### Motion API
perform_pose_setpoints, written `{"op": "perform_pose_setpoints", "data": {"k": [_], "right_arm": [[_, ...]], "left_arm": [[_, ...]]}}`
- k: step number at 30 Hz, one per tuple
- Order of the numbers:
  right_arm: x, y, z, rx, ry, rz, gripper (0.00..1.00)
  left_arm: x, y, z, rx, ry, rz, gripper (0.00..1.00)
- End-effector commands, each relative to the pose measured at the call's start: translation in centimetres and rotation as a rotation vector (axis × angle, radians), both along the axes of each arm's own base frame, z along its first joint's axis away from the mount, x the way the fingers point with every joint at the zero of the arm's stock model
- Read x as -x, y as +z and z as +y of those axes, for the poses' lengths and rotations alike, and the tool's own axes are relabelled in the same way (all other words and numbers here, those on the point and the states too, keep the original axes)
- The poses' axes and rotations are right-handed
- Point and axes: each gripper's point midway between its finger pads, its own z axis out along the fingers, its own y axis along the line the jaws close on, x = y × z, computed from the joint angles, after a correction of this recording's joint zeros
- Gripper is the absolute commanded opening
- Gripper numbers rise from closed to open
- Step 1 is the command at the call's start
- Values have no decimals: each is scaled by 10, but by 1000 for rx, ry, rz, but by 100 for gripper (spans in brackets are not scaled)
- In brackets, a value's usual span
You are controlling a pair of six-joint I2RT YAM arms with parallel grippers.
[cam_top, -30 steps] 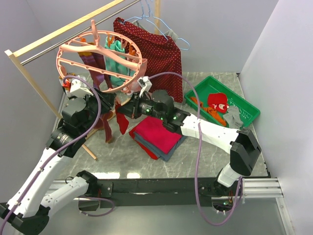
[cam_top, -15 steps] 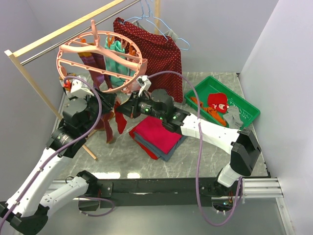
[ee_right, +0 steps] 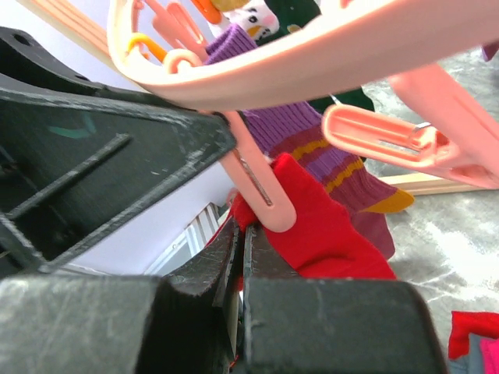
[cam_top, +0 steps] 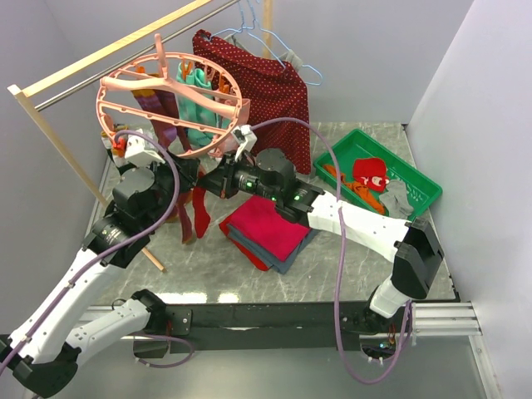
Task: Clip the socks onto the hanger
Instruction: Clamp the sock onto the hanger.
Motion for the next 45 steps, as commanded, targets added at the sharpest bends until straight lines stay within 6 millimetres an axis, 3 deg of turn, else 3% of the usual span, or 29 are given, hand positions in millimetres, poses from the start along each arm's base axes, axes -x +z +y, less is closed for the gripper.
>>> {"op": "perform_pose_setpoints", "data": {"k": [1, 6, 9, 10, 19, 23, 24, 27, 30, 45], "right_arm": [[12, 69, -7, -125, 16, -110, 0], [12, 67, -8, -115, 19, -112, 8], [16, 65, -7, -98, 40, -120, 22], [17, 64, -8, -92, 45, -123, 31], [29, 54, -35, -11, 96, -209, 58], [12, 53, -60, 23, 78, -243, 62], [-1, 51, -70, 26, 53, -236, 62], [-16, 56, -88, -37, 46, -242, 63], [-22, 65, -94, -74, 83, -287, 63], [-36, 69, -68, -139, 324, -457, 76]], "left_arm": [[0, 13, 4, -17, 15, -28, 14], [2, 16, 2, -14, 3, -33, 33], [2, 16, 1, -13, -3, -31, 43], [2, 16, 1, -14, 0, -30, 48], [4, 16, 10, -23, 33, -34, 59], [6, 20, 13, -26, 40, -36, 61], [6, 20, 13, -26, 40, -36, 61], [7, 23, 15, -25, 45, -40, 61], [9, 24, 17, -28, 46, -38, 62], [21, 31, 20, -40, 23, -10, 63]]}}
